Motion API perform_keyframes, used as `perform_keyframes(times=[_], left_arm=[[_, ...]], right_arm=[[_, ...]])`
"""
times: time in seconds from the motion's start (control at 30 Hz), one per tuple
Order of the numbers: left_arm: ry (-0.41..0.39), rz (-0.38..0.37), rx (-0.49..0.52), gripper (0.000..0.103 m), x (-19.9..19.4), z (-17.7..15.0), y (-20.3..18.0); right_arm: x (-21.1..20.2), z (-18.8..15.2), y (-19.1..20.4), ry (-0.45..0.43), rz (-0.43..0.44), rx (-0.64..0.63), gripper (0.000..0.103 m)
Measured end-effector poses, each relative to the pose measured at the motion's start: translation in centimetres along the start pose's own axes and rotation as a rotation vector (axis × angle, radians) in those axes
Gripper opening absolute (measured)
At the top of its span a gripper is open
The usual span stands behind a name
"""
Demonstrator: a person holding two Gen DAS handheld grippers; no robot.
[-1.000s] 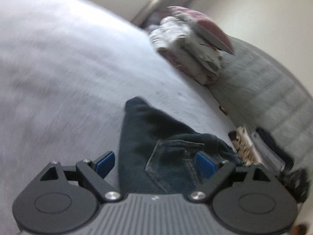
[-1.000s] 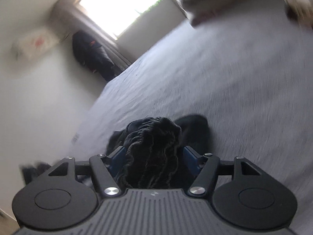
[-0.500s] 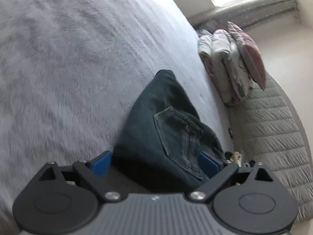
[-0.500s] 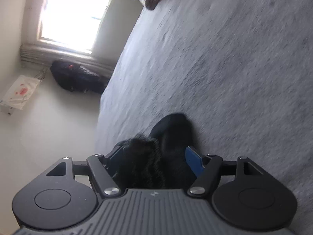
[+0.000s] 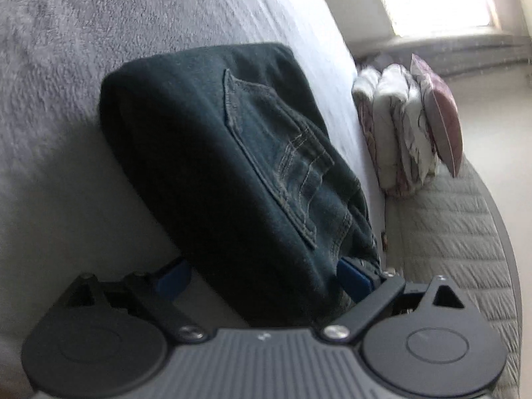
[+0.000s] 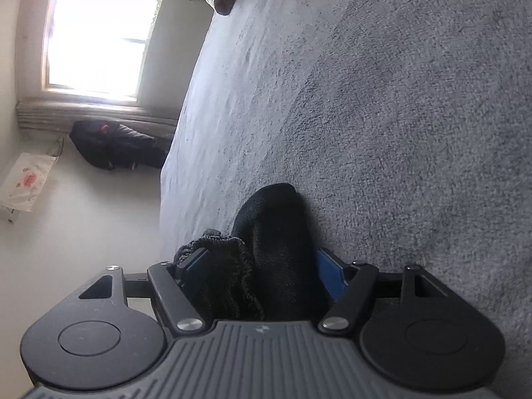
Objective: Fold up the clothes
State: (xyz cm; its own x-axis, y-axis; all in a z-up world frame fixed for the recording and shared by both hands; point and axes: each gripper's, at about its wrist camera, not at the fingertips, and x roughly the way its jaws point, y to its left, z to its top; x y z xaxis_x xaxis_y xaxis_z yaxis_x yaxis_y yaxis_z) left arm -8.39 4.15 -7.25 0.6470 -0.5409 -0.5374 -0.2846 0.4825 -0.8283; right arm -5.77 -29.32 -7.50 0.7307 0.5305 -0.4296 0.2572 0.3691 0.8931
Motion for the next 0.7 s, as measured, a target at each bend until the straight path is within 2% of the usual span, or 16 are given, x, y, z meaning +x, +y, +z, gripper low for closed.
perform_keyframes(times=[0.1,0.17,0.2,0.27,0.33,0.43,0.57,0.7], left_arm=[[-0.085,0.02,-0.005,0.09,0.2,-0.8,-0.6],[-0.145,0.046,0.002,0.077,0.2,-1.3,-1.1],[-0.169,0.058,0.013,0.073,0.1,-1.5,-1.2],[-0.218,0.076,0.059,0.058,-0.1,-2.0,-1.7],[-0.243,0.092,0.138,0.053,-0.5,-2.1,-2.3],[-0.24,0.108,0.204,0.05,-1.1,-1.4,-3.1],[-0.227,0.142,0.315,0.048,-2.6,0.8,-4.3],[-0.142,0.157,0.4,0.046,-4.1,4.5,-4.7]], right_arm=[[0.0,-0.2,0.3,-0.014,-0.012,-0.007,0.075],[-0.1,-0.3,0.5,-0.015,-0.014,-0.009,0.074],[-0.1,-0.3,0.7,-0.011,-0.012,-0.018,0.072],[-0.1,-0.4,1.1,-0.005,-0.013,-0.046,0.066],[-0.3,-0.6,1.4,-0.002,-0.02,-0.082,0.055],[-0.6,-0.9,1.8,0.011,-0.011,-0.119,0.05],[-1.2,-1.9,1.6,0.068,0.019,-0.145,0.049],[-1.0,-4.0,2.5,0.145,0.023,-0.223,0.049]])
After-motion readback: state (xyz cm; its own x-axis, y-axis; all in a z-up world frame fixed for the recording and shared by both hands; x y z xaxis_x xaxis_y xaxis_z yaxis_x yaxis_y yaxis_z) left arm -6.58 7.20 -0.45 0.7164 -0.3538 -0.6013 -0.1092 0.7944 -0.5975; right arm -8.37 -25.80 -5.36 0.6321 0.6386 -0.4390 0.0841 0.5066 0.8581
